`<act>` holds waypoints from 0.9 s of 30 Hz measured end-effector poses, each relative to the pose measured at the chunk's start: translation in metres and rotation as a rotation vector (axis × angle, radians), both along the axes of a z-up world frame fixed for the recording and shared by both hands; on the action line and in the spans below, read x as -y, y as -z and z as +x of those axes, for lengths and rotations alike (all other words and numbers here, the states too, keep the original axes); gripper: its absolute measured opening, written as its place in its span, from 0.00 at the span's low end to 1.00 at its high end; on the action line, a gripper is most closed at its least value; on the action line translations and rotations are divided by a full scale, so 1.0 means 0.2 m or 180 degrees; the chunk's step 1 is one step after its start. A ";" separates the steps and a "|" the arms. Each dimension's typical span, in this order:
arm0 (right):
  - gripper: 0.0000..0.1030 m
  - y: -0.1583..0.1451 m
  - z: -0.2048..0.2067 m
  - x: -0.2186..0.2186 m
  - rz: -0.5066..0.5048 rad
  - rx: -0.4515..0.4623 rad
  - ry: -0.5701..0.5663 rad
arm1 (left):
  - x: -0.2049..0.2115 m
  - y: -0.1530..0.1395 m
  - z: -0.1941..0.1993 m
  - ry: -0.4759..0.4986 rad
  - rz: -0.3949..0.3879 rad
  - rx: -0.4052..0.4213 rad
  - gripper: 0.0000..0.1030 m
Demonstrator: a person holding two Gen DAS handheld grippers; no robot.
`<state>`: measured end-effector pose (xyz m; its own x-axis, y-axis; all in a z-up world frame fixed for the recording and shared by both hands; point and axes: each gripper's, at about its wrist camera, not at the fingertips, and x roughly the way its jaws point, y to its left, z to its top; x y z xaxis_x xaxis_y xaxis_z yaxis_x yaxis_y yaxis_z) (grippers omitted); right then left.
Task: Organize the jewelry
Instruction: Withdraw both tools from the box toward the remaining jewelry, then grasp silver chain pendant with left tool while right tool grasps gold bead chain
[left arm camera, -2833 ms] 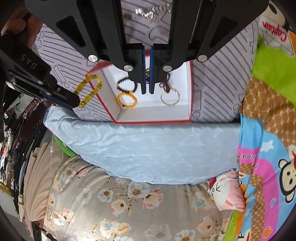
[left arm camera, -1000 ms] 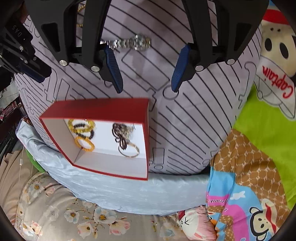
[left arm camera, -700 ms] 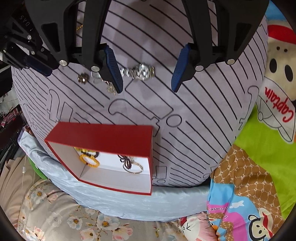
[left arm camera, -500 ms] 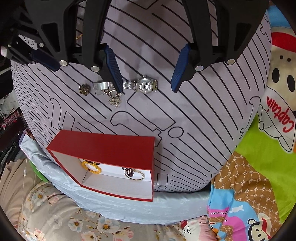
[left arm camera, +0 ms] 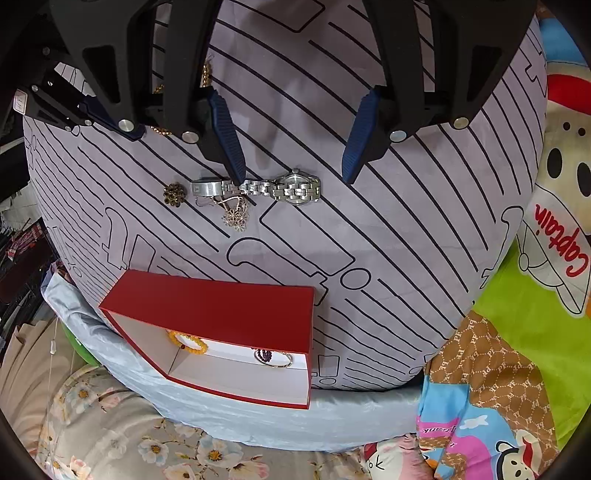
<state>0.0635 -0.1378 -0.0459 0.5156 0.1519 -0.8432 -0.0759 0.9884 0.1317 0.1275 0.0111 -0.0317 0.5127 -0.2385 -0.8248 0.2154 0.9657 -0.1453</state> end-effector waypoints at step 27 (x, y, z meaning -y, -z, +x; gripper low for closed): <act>0.03 -0.07 0.03 0.19 0.0103 0.0092 0.0315 | 0.26 0.06 0.18 0.0324 0.0089 0.0023 0.42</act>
